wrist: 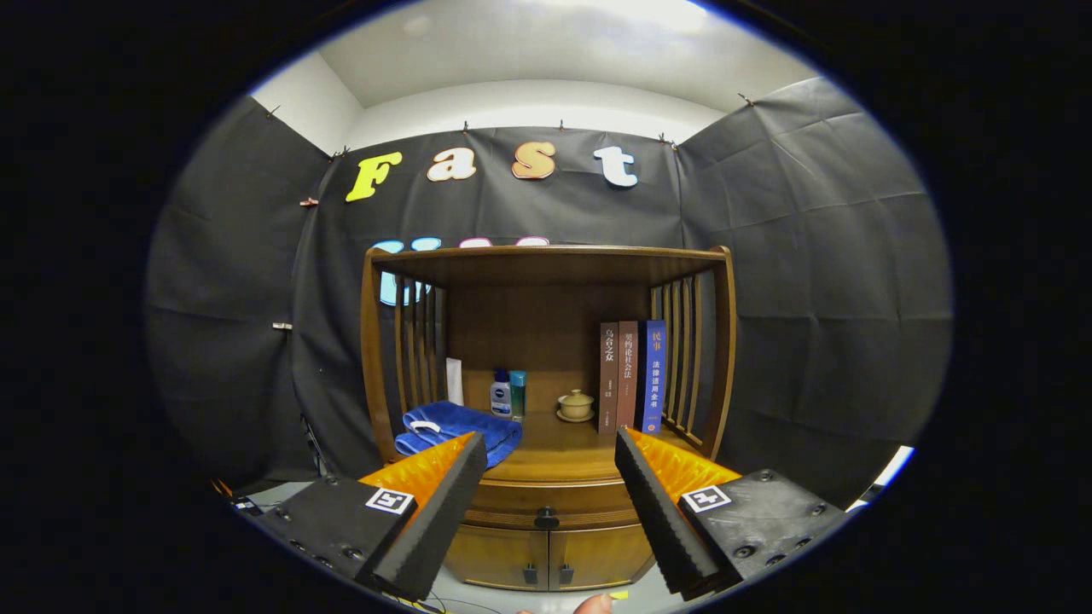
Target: Pull open the drawer, take out the items inside it, and place them on the countertop above the cabinet.
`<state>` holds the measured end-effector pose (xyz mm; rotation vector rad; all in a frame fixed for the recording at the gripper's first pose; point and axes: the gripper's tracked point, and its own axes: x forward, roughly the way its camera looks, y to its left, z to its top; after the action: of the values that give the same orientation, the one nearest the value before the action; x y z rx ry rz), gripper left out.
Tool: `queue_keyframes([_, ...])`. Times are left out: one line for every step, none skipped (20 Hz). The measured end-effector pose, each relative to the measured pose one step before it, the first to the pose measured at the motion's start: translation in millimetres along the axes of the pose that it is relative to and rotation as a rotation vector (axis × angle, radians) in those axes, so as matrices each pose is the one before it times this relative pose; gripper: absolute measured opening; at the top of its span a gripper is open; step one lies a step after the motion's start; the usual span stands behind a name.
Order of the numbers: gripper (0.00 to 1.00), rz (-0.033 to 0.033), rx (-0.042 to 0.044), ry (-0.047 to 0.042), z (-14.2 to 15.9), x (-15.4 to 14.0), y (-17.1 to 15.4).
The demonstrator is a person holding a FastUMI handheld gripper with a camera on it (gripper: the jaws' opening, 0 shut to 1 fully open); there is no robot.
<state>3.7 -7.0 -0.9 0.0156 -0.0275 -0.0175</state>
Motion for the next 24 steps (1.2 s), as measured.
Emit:
queue_keyframes([0.98, -0.00127, 0.00365, -0.01497, 0.36, 3.79, 0.13])
queue_keyframes([0.98, -0.00073, 0.00129, -0.01985, -0.15, 4.25, -0.92])
queue_keyframes([0.98, -0.00024, -0.00422, -0.01807, -1.99, 6.02, -0.05])
queue_keyframes([0.98, -0.00338, -0.00635, -0.00720, -6.84, 7.72, -1.05])
queue_keyframes([0.98, -0.00428, -0.00209, -0.00299, -10.72, 8.74, -0.73])
queue_keyframes([0.98, -0.00447, 0.00647, 0.00526, -12.81, 8.02, -0.95])
queue_keyframes([0.98, -0.00273, 0.00861, 0.00948, -15.88, 8.71, -0.02])
queue_keyframes([0.98, -0.00507, 0.00496, 0.01531, -18.18, 8.15, -1.46])
queue_keyframes([0.98, -0.00195, 0.00088, 0.01642, -16.79, 8.07, -2.60])
queue_keyframes([0.98, -0.00376, -0.00504, 0.02094, -19.89, 8.17, -1.38])
queue_keyframes([0.98, -0.00100, -0.00560, 0.02128, -19.97, 8.18, -0.55])
queue_keyframes([0.98, -0.00190, -0.00424, 0.01801, -18.94, 8.23, -1.08])
queue_keyframes([0.99, -0.00199, -0.00150, 0.01785, -17.21, 8.17, 0.41])
queue_keyframes([0.98, 0.00102, -0.00545, 0.01692, -16.34, 8.57, 1.13])
queue_keyframes([0.99, 0.00253, -0.00955, 0.01888, -14.81, 6.39, -0.46])
queue_keyframes([0.98, 0.00636, -0.00689, 0.01669, -13.47, 7.28, 1.48])
queue_keyframes([0.99, 0.00570, -0.00340, 0.01579, -11.93, 7.30, 0.89])
queue_keyframes([0.99, 0.00274, -0.00087, 0.01526, -10.33, 6.15, 1.09])
queue_keyframes([0.99, 0.00087, -0.00035, 0.01515, -9.91, 3.70, 2.25])
queue_keyframes([0.99, -0.00131, 0.00276, 0.01714, -10.76, 5.42, 1.57])
queue_keyframes([0.99, -0.00641, 0.00592, 0.01663, -11.33, 3.86, 0.42])
queue_keyframes([0.96, -0.00174, 0.00875, 0.01629, -8.11, 11.40, 1.42])
queue_keyframes([0.87, 0.00088, 0.00392, 0.02106, -8.83, 1.86, 0.93])
queue_keyframes([0.78, -0.00328, 0.00023, 0.02052, -8.76, 5.27, -0.27])
